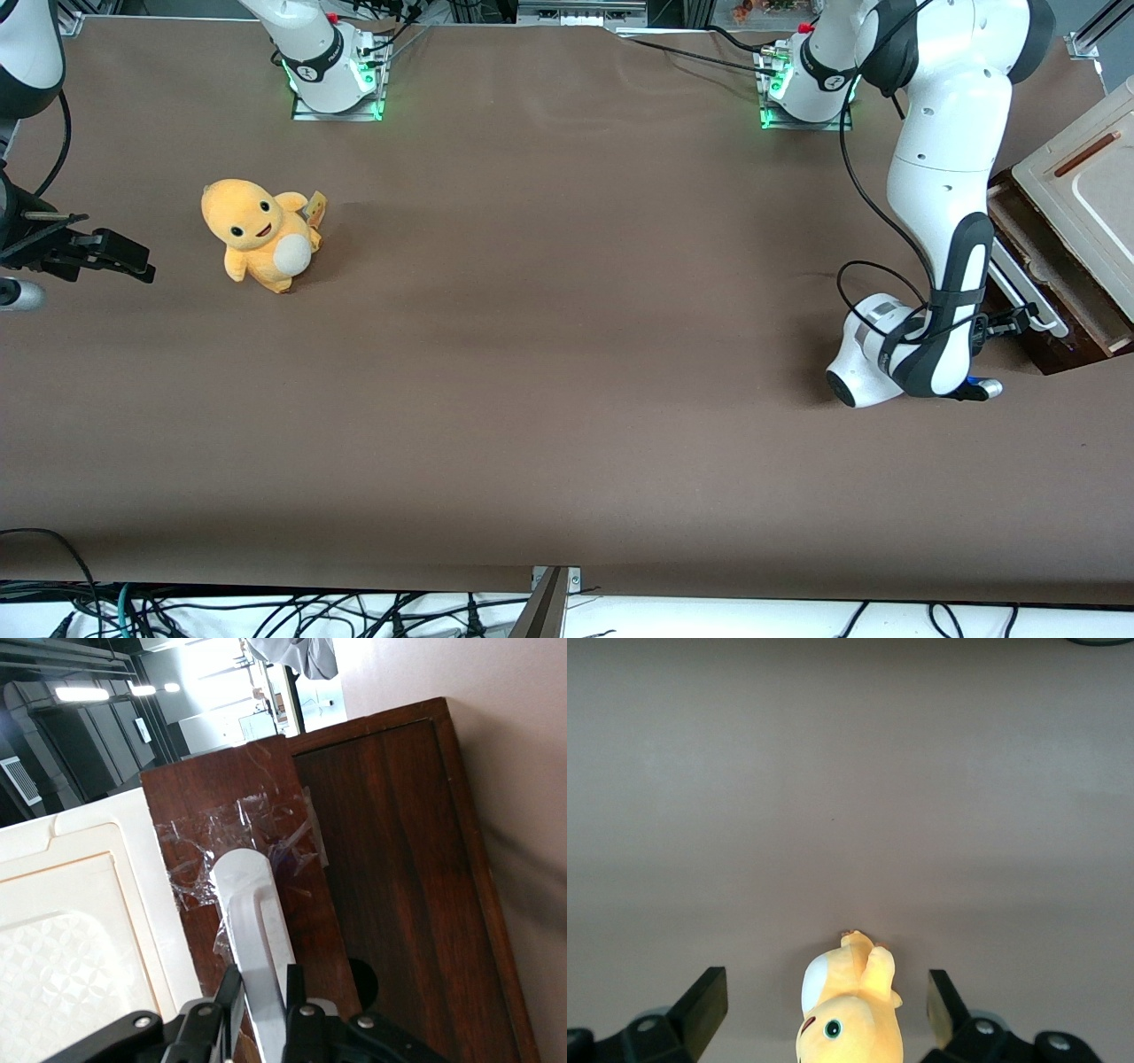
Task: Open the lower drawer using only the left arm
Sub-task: 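Pull the handle with the left gripper, sliding the drawer outward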
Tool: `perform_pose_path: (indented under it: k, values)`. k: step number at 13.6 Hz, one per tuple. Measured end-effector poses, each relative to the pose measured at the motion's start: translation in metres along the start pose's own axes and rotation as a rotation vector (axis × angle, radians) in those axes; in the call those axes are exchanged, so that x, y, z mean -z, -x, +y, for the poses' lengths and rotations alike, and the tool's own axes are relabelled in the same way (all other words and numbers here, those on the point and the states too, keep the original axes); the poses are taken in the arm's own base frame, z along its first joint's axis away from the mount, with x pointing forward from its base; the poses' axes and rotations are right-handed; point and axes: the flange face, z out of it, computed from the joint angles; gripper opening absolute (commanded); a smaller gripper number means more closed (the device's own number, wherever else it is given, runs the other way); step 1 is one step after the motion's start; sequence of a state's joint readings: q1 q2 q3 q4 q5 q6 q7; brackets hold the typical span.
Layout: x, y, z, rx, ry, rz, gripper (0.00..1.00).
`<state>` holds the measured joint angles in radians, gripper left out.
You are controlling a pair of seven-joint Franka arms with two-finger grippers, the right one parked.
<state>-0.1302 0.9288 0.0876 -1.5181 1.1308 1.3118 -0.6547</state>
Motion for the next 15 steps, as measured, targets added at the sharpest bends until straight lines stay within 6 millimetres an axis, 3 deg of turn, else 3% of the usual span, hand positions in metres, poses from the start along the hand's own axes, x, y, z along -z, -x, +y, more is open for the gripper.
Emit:
perform_pose_path:
  k: [15]
  values:
    - [0.031,0.007,-0.002,0.012,0.032,0.023,0.12]
